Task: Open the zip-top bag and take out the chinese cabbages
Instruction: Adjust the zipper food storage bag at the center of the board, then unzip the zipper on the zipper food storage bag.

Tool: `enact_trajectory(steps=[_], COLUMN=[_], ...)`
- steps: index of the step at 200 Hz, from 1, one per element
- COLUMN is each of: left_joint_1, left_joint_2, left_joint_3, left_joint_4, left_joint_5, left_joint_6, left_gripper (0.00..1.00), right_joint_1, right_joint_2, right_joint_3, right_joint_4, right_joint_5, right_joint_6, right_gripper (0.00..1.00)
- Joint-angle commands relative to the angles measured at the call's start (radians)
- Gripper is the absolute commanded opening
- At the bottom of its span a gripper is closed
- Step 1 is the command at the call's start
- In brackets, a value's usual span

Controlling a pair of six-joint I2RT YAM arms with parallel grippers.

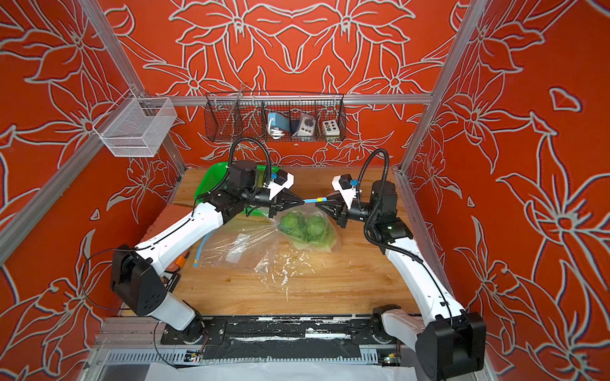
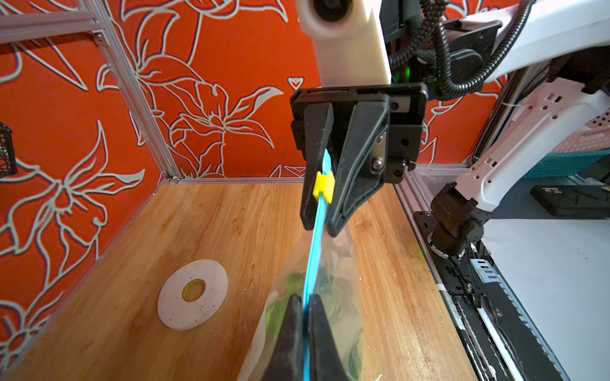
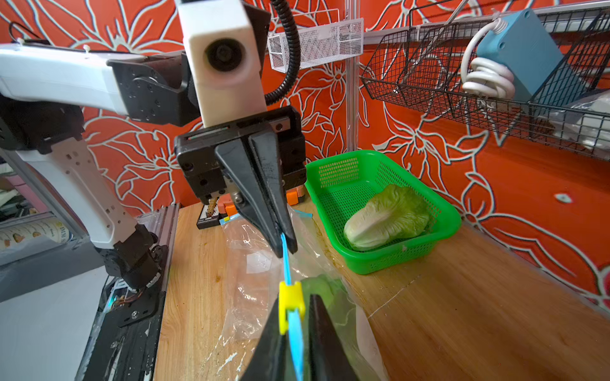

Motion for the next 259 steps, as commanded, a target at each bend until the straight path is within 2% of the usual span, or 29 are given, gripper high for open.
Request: enact_trajectory(steps=[1, 42, 56, 65, 76, 90, 126, 209, 259], left_joint_1=[0.007, 0.007, 0.005, -0.003, -0.017, -0.035, -0.073, -0.11, -0.111], left_joint_2=[0.01, 0.013, 0.011, 0.01, 0.013, 0.021, 0.079, 0.161, 0.165], left_joint_3=[0.03, 0.029, 0.025, 0.023, 0.036, 0.062, 0.157, 0.271, 0.27], left_joint_4=[0.026, 0.047, 0.07, 0.08, 0.064, 0.05, -0.015, -0.166, -0.171], left_joint_5=[0.028, 0.029, 0.035, 0.032, 0.032, 0.035, 0.076, 0.118, 0.118], left_joint_6=[-0.005, -0.024, -0.037, -0.037, -0.015, -0.01, -0.006, 0.02, 0.022], left_gripper=[0.0, 0.0, 0.32, 0.45, 0.57, 0.62, 0.59, 0.27, 0.16], right_joint_1=[0.0, 0.0, 0.002, 0.001, 0.001, 0.004, 0.011, 0.017, 0.018], right_joint_2=[-0.012, -0.021, -0.017, -0.016, -0.015, -0.012, -0.01, -0.018, -0.02], right_joint_3=[0.012, 0.016, 0.019, 0.019, 0.021, 0.024, 0.036, 0.039, 0.039], right_joint_4=[-0.014, -0.018, -0.02, -0.021, -0.021, -0.022, -0.068, -0.084, -0.087], right_joint_5=[-0.023, -0.03, -0.038, -0.045, -0.057, -0.07, -0.077, -0.074, -0.062], right_joint_6=[-0.025, -0.023, -0.021, -0.022, -0.022, -0.024, -0.059, -0.071, -0.076], right_gripper=[0.01, 0.0, 0.0, 0.0, 0.0, 0.0, 0.0, 0.0, 0.0])
